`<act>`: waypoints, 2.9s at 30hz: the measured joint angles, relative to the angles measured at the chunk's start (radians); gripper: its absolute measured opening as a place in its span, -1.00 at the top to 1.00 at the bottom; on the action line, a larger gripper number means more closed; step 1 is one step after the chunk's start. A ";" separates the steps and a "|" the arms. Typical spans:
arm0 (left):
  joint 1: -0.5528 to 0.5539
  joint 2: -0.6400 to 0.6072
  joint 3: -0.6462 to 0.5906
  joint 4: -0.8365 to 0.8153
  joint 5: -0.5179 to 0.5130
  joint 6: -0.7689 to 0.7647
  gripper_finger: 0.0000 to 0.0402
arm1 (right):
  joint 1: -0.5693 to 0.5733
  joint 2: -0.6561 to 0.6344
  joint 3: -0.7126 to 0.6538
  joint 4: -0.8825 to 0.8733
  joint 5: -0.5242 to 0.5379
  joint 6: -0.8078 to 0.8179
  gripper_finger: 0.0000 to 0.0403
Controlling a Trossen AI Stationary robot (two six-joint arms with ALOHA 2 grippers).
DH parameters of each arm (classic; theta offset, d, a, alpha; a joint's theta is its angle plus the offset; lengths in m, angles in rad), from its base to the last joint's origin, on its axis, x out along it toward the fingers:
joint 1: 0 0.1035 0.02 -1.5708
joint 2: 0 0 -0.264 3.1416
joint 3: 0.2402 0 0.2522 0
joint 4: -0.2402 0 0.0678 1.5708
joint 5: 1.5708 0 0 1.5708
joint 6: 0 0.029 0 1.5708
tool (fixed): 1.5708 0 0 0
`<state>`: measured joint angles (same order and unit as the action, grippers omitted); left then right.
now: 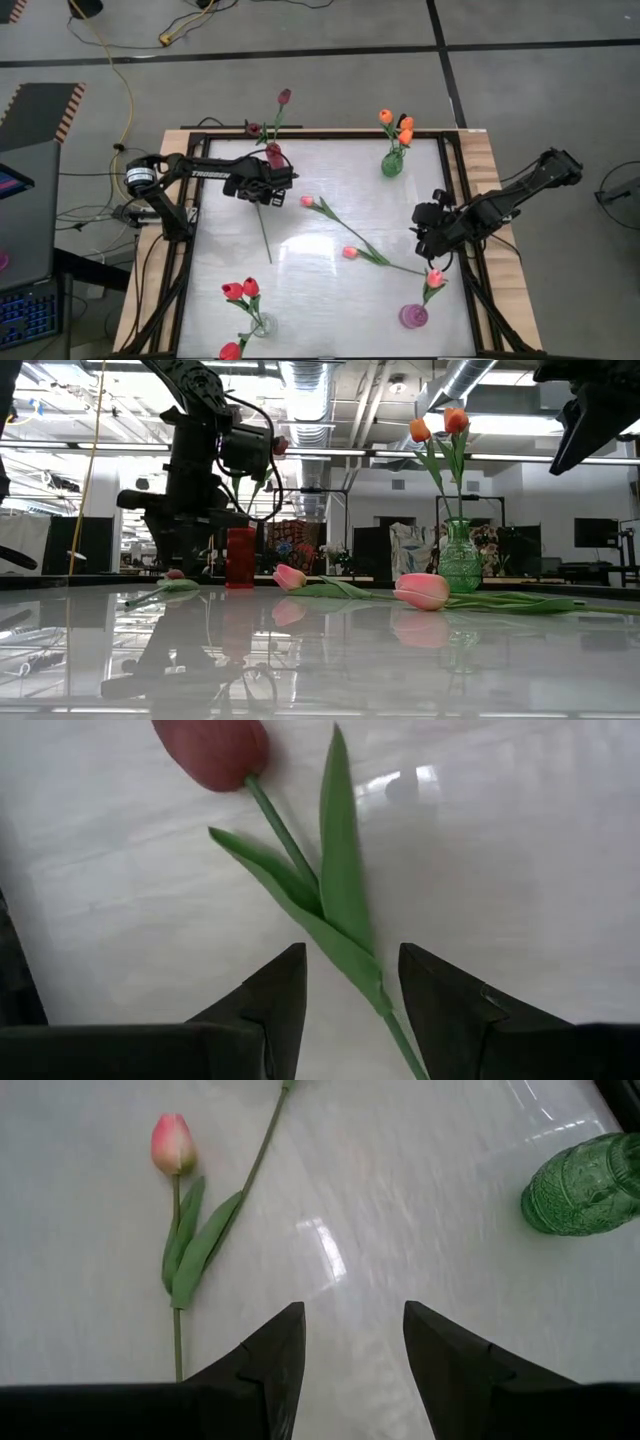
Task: Sort flowers into vase by color
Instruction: Put the dark red flower into the red vase
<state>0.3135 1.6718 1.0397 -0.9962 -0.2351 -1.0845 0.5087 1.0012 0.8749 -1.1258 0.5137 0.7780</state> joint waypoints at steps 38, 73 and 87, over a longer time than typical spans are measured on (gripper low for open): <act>0.001 -0.002 -0.155 0.235 0.002 0.032 0.97 | 0.000 0.000 0.000 0.000 0.001 -0.001 0.03; -0.150 -0.002 0.171 0.464 0.101 0.676 1.00 | 0.000 0.000 0.000 0.001 0.002 0.000 0.03; -0.120 -0.003 0.349 0.745 0.280 0.965 1.00 | 0.000 0.000 0.000 0.001 0.003 0.000 0.03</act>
<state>0.1940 1.6684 1.3888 -0.2510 0.0447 -0.1194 0.5091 1.0016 0.8749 -1.1248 0.5163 0.7784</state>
